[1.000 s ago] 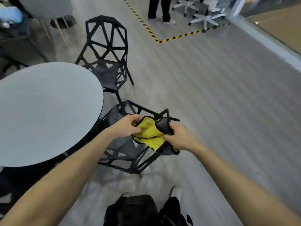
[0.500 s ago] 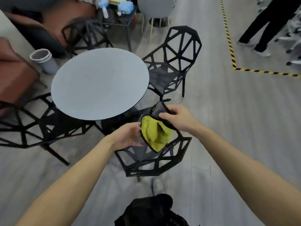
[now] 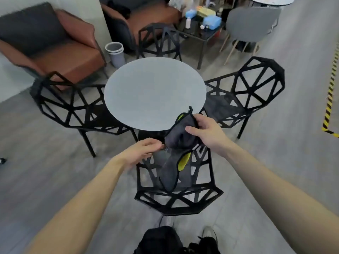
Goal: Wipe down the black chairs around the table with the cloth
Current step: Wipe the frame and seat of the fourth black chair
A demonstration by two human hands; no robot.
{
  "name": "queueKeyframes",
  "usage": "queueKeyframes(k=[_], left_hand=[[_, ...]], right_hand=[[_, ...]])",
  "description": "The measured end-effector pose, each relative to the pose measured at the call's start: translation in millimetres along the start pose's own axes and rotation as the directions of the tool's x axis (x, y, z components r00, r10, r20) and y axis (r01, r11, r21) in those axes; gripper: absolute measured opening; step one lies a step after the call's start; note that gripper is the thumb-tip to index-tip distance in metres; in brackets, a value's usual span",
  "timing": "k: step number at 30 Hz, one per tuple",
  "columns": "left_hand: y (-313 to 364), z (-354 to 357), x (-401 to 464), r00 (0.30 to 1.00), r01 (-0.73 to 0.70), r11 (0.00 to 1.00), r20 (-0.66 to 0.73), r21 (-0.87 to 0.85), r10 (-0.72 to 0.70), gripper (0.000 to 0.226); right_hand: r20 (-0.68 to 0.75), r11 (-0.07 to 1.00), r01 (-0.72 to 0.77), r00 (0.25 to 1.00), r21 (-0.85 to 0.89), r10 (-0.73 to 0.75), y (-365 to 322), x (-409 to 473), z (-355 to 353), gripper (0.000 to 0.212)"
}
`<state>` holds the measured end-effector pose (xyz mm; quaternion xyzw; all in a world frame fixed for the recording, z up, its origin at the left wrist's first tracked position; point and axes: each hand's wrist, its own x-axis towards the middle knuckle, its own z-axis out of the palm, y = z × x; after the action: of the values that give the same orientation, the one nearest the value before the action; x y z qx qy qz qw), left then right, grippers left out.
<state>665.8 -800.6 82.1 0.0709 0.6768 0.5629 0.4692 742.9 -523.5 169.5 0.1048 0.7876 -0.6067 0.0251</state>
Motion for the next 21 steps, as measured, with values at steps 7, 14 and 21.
queueKeyframes(k=[7, 14, 21], left_hand=[[0.1, 67.2, -9.4, 0.790, -0.257, 0.966, -0.581, -0.020, 0.198, 0.050], [3.7, 104.0, -46.0, 0.777, -0.269, 0.961, -0.574, 0.068, 0.258, 0.046], [5.2, 144.7, -66.1, 0.581, -0.304, 0.930, -0.733, 0.208, 0.354, 0.016]], right_hand=[[0.324, 0.996, 0.072, 0.945, -0.057, -0.049, 8.6, 6.6, -5.3, 0.027], [0.338, 0.993, 0.117, 0.935, -0.002, -0.110, 32.1, -0.6, -44.8, 0.054], [0.411, 0.891, 0.374, 0.877, -0.256, -0.250, 41.7, -16.2, -46.2, 0.027]])
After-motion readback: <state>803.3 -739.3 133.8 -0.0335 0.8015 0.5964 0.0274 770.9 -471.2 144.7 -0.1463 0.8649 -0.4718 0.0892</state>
